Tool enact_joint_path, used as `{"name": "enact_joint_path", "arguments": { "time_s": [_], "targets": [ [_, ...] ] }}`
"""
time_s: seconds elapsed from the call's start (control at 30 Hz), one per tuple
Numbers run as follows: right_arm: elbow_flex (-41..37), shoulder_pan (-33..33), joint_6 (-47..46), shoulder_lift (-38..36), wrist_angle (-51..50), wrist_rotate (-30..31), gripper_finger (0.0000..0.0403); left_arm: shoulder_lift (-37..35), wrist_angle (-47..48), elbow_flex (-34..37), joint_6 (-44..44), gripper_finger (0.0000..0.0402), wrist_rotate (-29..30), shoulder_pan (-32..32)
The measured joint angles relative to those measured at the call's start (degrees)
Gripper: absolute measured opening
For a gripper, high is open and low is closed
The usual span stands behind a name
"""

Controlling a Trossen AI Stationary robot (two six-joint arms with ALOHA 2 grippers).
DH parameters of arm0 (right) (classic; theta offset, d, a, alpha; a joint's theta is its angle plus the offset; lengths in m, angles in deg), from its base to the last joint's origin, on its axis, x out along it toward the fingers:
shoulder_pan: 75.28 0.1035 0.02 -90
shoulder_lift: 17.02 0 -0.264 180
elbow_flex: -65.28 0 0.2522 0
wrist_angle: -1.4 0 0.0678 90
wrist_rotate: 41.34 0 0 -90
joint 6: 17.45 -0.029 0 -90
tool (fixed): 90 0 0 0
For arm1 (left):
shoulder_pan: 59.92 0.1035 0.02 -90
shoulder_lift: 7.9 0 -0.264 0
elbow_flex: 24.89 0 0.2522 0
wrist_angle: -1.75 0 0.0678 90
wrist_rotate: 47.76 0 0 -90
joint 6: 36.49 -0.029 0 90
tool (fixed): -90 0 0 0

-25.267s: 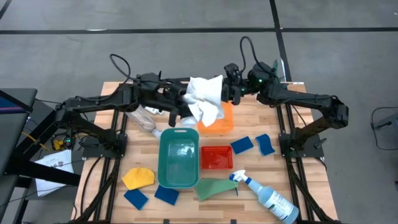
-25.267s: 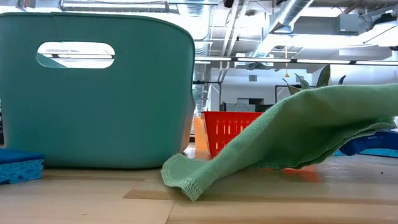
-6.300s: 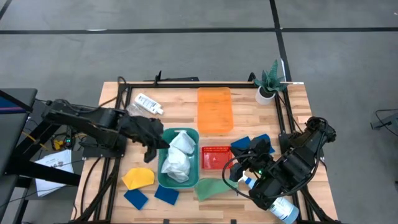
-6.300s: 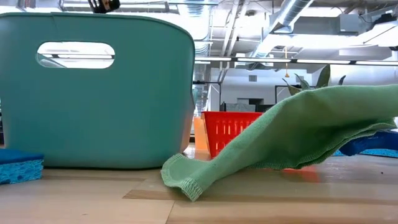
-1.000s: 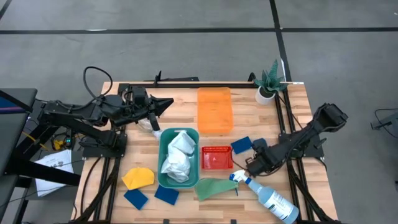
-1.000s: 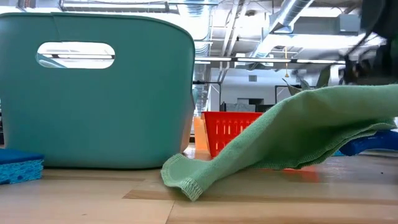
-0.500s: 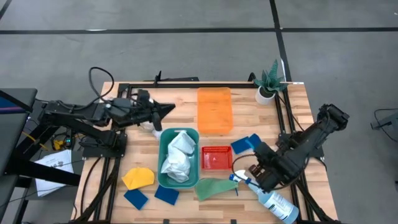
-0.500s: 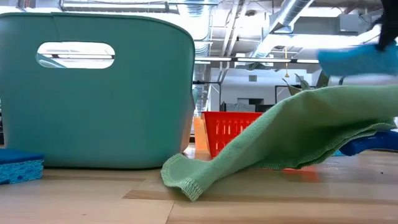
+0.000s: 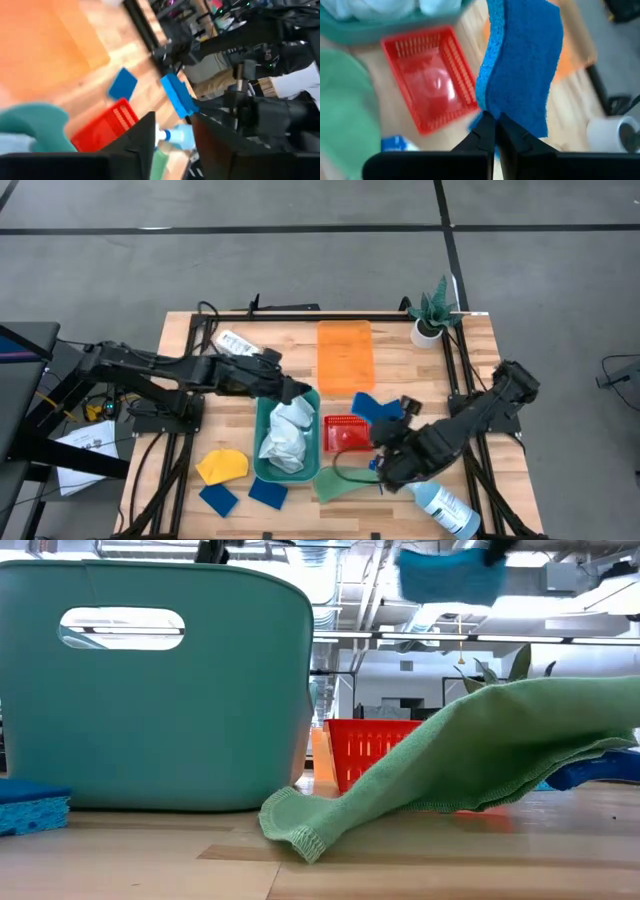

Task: Pick & Place Kitchen Items
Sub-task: Put the blue sponge into the red bin

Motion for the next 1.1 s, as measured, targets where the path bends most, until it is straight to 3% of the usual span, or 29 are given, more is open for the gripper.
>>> {"name": "enact_joint_path", "arguments": {
  "time_s": [0.2, 0.3, 0.57, 0.7, 0.8, 0.9, 0.97, 1.1],
  "targets": [
    [9.6, -2.0, 7.5, 7.7, -0.1, 2.6, 0.0, 2.8, -3.1, 0.0, 2.8, 0.0166, -6.4, 0.3],
    [13.2, -2.6, 10.7, 10.3, 0.6, 3.5, 0.0, 4.0, -5.3, 0.0, 3.3, 0.0167, -9.9, 0.1],
    [16.6, -3.6, 11.5, 12.1, 1.2, 5.6, 0.0, 4.9, -5.3, 0.0, 3.6, 0.0156, -11.3, 0.1],
    [16.6, -3.6, 8.5, 12.0, 1.1, 5.5, 0.0, 3.6, -5.0, 0.0, -1.4, 0.0155, -11.0, 0.3],
    [16.6, -3.0, 9.1, 12.0, 1.3, 3.9, 0.0, 2.0, -5.0, 0.0, -11.1, 0.0155, -11.0, 0.3],
    [16.6, -1.8, 13.7, 12.0, 2.9, 1.8, 0.0, -0.2, -4.4, 0.0, -18.7, 0.0155, -11.0, 0.3],
    [16.6, -1.1, 19.4, 12.0, 4.5, 0.5, 0.0, -1.5, -3.5, -0.1, -18.8, 0.0155, -12.7, 1.4],
    [16.6, -0.7, 31.6, 12.0, 6.2, -3.2, 0.0, -1.5, -0.4, 0.0, -17.0, 0.0155, -23.3, 5.3]
  ]
}}
